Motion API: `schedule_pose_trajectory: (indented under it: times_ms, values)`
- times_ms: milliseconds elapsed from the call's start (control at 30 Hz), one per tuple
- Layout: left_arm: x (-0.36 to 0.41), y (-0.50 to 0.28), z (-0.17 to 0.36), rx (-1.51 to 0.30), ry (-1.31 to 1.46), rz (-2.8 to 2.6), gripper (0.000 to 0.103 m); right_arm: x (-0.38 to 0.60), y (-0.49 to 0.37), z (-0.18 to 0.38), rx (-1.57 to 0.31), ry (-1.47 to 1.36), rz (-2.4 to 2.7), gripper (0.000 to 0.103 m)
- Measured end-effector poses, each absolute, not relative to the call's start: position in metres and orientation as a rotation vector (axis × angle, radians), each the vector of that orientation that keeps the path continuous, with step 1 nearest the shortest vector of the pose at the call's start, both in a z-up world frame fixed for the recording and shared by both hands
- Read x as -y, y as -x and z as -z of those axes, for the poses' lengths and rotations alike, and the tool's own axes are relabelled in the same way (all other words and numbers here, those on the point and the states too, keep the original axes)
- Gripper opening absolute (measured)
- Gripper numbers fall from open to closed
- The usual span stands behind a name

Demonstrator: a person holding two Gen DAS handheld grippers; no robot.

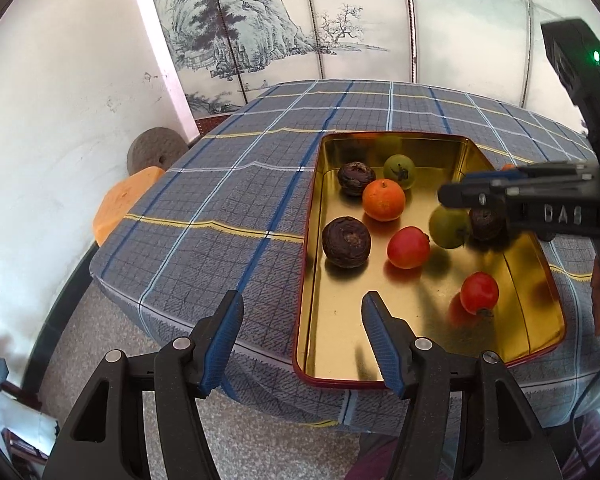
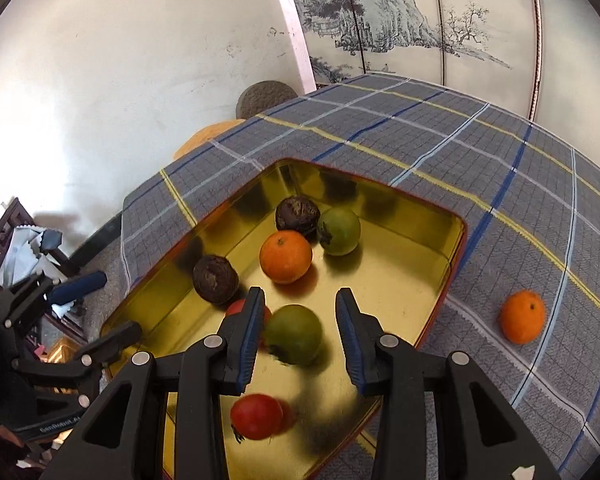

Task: Organize fruits
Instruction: 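Carry the green fruit with the right gripper into the tray and release, then grasp a dark brown fruit on the cloth with the left gripper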

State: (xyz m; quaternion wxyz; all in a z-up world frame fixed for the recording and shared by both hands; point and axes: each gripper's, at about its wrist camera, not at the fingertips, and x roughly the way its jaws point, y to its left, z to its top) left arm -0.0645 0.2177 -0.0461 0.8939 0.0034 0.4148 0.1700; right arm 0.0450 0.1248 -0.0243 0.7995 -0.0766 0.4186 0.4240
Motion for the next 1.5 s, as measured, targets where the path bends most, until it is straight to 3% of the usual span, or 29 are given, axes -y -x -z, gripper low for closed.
schedule_pose_trajectory:
  times_ms: [67, 233, 367, 500, 667, 800, 1133, 1500]
  values:
    - [-0.218, 0.065, 0.047, -0.864, -0.007, -0.352, 0.063, -0.124, -0.047, 0.019, -0.881, 0.147, -0.906, 0.038]
    - [-0.218, 0.065, 0.047, -0.862, -0.016, -0.354, 0.063, -0.108, -0.044, 0.002, -0.817, 0.077, -0.889, 0.068]
    - [-0.218, 0.065, 0.047, -0.863, -0.019, -0.354, 0.066, -0.082, -0.042, -0.009, -0.778, 0.016, -0.852, 0.072]
    - [-0.214, 0.067, 0.045, -0.86, -0.036, -0.353, 0.066, -0.045, -0.045, -0.011, -0.757, -0.039, -0.785, 0.083]
    - [-0.207, 0.068, 0.039, -0.847, -0.058, -0.346, 0.067, 0.009, -0.048, 0.006, -0.768, 0.015, -0.617, 0.083]
    - [-0.197, 0.068, 0.032, -0.837, -0.091, -0.335, 0.067, 0.051, -0.049, 0.026, -0.794, 0.152, -0.435, 0.091]
    - [-0.144, 0.051, 0.008, -0.827, -0.133, -0.139, 0.068, 0.16, -0.07, 0.064, -0.919, 0.239, -0.14, 0.099]
    - [-0.046, -0.034, -0.003, -0.925, -0.059, 0.215, 0.068, 0.191, -0.071, 0.074, -0.963, 0.127, -0.233, 0.102]
